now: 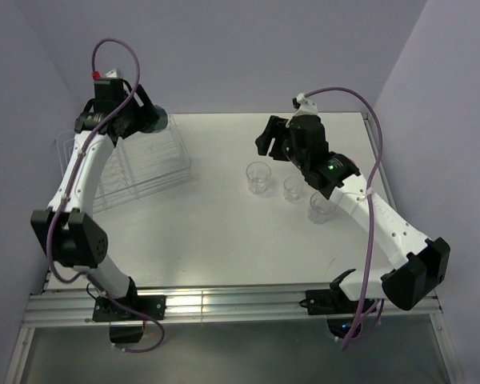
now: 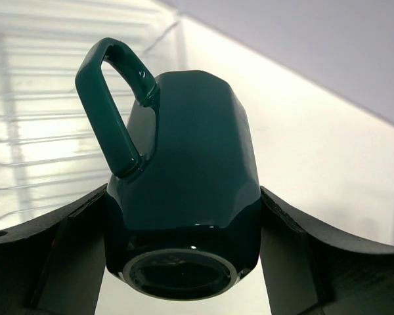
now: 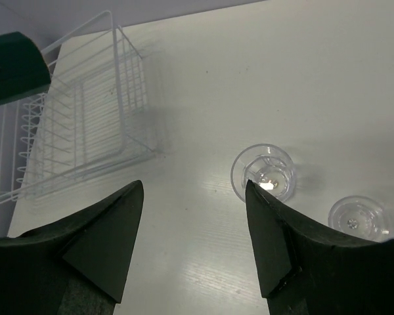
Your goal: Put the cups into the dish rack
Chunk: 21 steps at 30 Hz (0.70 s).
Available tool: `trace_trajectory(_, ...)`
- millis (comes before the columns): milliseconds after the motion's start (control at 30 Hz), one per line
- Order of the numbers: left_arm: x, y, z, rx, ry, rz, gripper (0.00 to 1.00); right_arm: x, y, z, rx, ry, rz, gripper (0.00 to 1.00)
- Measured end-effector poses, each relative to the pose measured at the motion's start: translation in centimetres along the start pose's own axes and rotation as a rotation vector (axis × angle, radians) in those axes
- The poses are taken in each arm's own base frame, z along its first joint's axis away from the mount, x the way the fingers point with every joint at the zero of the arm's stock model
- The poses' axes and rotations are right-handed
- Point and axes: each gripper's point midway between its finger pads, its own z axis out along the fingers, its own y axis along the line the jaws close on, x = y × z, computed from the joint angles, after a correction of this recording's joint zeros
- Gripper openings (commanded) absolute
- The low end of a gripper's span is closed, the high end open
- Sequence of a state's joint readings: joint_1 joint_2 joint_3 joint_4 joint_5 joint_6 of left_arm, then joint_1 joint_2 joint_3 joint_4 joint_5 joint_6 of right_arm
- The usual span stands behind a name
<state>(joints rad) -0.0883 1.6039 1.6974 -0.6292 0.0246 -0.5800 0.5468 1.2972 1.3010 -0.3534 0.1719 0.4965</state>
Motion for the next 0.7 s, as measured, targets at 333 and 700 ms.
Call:
trace_trajectory(333,2.4,9.3,9.3,-0.282,0.187,0.027,0.0,3.2,-0.2,2.3,-0.008,0.109,-0.03,0.71)
trace_trajectory(700,1.8,12.4,12.2,-0.388,0.194,0.059,0.0,5.9,-0.3,4.2,-0.017,0.197,-0.041,0.71)
